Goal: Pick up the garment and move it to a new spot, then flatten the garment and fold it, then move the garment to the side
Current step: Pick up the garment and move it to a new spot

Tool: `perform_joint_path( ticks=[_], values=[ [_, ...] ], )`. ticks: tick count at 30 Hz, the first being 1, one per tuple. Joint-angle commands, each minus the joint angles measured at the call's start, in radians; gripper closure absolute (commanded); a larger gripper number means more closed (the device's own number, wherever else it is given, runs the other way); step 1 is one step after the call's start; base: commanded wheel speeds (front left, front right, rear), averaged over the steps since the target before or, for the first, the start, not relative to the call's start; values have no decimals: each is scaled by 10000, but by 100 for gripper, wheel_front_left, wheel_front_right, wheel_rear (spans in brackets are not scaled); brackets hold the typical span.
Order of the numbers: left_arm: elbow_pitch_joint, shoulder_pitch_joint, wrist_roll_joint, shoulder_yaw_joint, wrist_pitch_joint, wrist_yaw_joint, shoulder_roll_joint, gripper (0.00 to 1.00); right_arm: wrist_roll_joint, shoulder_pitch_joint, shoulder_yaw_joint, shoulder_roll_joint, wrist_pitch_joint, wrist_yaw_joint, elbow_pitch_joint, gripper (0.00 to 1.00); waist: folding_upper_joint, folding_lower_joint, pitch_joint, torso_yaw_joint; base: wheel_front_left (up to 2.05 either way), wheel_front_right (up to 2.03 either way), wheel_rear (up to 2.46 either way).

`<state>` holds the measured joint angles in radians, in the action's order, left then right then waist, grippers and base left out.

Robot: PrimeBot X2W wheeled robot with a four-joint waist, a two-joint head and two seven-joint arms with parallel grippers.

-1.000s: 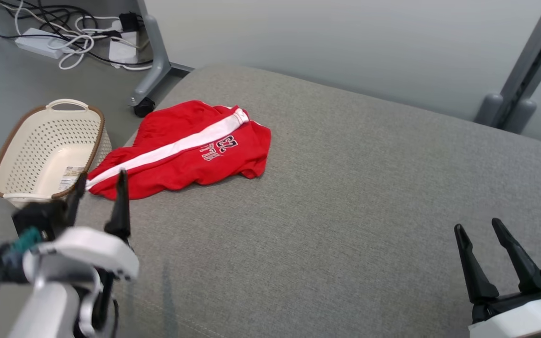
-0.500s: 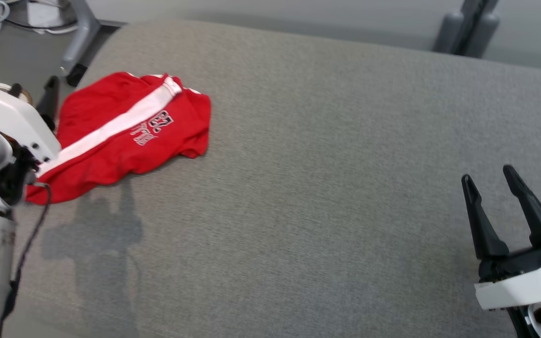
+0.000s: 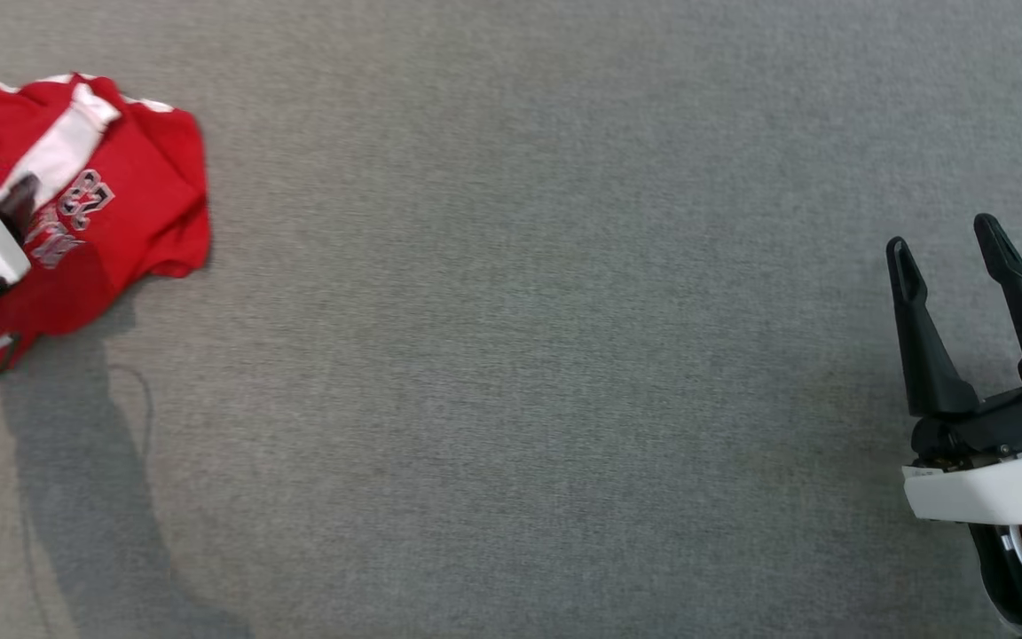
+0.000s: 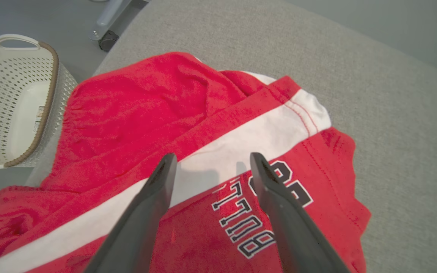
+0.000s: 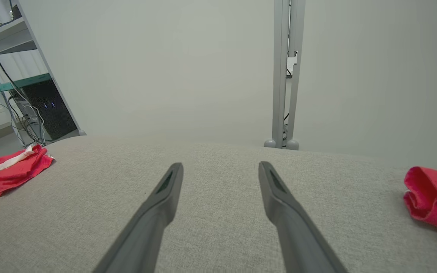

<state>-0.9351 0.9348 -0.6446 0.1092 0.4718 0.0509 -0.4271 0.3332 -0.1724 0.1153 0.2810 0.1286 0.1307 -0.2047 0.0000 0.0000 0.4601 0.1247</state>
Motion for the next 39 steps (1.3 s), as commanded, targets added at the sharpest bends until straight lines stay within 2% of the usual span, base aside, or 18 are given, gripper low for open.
perform_joint_path(
  ticks=[1,9,10,12,13,20,25,31,39],
  values=[
    [-251,124,-111,78,163,115,28,0,-44,-110,-5,1,80,4,35,0,0,0,355,-347,0,0,0],
    [-1416,2,-340,619,1652,639,444,0,-34,-244,-29,-29,149,4,232,0,0,0,367,-409,0,0,0],
    [-1442,36,-335,666,1663,676,429,7,-36,-249,-23,-36,147,4,261,0,0,0,351,-402,0,0,0],
    [-1334,114,-260,736,1261,721,336,93,-38,-245,0,-43,147,4,305,0,0,0,301,-383,0,0,0],
    [-1292,163,-206,768,1086,743,265,100,-34,-256,20,-48,142,4,333,0,0,0,278,-380,0,0,0],
    [-1026,333,-162,1055,150,796,65,100,48,-186,105,-106,296,4,621,0,0,0,-229,-371,0,0,0],
    [-399,219,-131,1720,-257,808,11,100,126,21,180,-185,473,4,922,0,0,0,-1030,-417,0,0,0],
    [965,-28,-426,2710,-282,792,-265,100,284,462,241,-334,667,4,1331,0,0,0,-2273,-557,0,0,0],
    [2848,-411,-877,3401,25,794,-558,100,388,1038,177,-425,719,4,1454,0,0,0,-3383,-941,0,0,0]
  ],
)
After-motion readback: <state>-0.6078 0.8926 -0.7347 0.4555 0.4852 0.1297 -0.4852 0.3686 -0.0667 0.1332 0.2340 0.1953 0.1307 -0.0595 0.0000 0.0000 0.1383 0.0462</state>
